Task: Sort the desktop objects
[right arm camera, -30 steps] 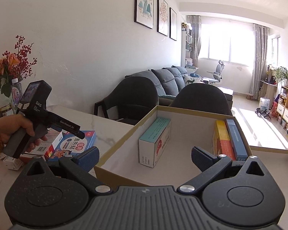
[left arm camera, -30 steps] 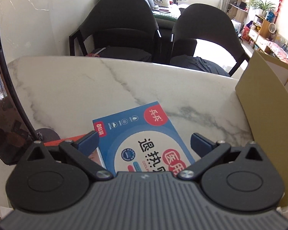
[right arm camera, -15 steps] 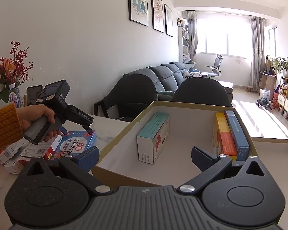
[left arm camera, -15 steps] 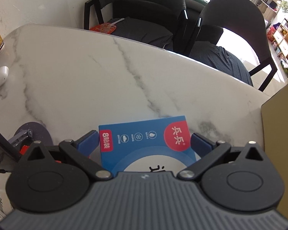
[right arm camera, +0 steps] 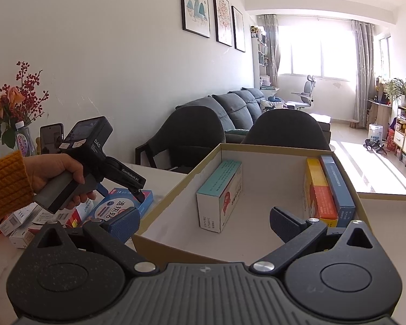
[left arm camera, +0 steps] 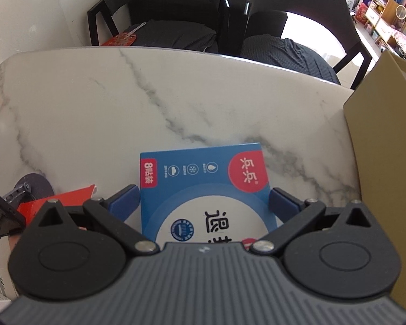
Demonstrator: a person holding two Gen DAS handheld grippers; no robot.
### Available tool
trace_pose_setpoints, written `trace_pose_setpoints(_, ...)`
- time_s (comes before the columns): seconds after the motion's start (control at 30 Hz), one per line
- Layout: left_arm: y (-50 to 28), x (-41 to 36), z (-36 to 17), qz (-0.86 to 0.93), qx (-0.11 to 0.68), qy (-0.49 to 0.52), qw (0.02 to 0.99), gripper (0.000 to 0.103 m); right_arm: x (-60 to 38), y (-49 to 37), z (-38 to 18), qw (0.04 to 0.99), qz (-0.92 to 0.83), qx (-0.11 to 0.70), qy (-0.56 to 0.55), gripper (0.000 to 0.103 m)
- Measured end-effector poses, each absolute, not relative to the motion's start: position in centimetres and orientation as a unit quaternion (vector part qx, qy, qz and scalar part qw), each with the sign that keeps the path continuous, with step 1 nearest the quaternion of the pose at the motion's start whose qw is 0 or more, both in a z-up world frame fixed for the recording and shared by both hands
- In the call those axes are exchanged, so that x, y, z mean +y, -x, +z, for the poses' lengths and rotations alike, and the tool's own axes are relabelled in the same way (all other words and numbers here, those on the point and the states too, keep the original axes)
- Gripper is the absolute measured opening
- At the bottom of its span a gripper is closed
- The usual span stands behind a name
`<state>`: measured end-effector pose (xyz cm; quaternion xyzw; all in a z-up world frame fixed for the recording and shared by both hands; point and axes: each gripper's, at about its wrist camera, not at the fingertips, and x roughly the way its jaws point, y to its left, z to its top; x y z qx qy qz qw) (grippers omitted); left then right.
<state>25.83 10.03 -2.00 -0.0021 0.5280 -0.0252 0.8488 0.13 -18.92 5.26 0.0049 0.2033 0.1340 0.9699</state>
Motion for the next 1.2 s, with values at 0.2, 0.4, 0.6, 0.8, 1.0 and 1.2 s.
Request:
trace_pose_setpoints(0.2,-25.1,8.2,-2.3,-0.003,0.535,-0.025,0.844,0.103,-18.4,0.0,5.7,0.97,0.142,0.198,-0.005,0.102)
trace_pose_setpoints(0.4,-24.6,5.4,-3.5,0.031,0.522,-0.094,0.847,0.103,-18.0,0.4,6.1,0.97,0.15,0.193,-0.013,0.102)
trace_pose_setpoints(0.6,-24.4,5.6,-3.4,0.032,0.512,-0.09,0.854,0.103,-18.3,0.9,6.2,0.97,0.147,0.192,-0.01,0.102)
trace_pose_setpoints(0.8,-23.9,6.7,-3.0,0.013,0.496,-0.06,0.866,0.103,-18.5,0.9,6.0,0.97,0.145,0.194,-0.012,0.102)
trace_pose_setpoints(1.0,-23.4,8.5,-2.4,-0.018,0.482,-0.013,0.876,0.102,-18.3,0.7,6.1,0.97,0.148,0.193,-0.005,0.102)
trace_pose_setpoints(1.2,-22.4,10.0,-2.1,-0.044,0.461,0.017,0.886,0.089,-17.2,-0.9,6.5,0.962,0.174,0.209,0.004,0.102)
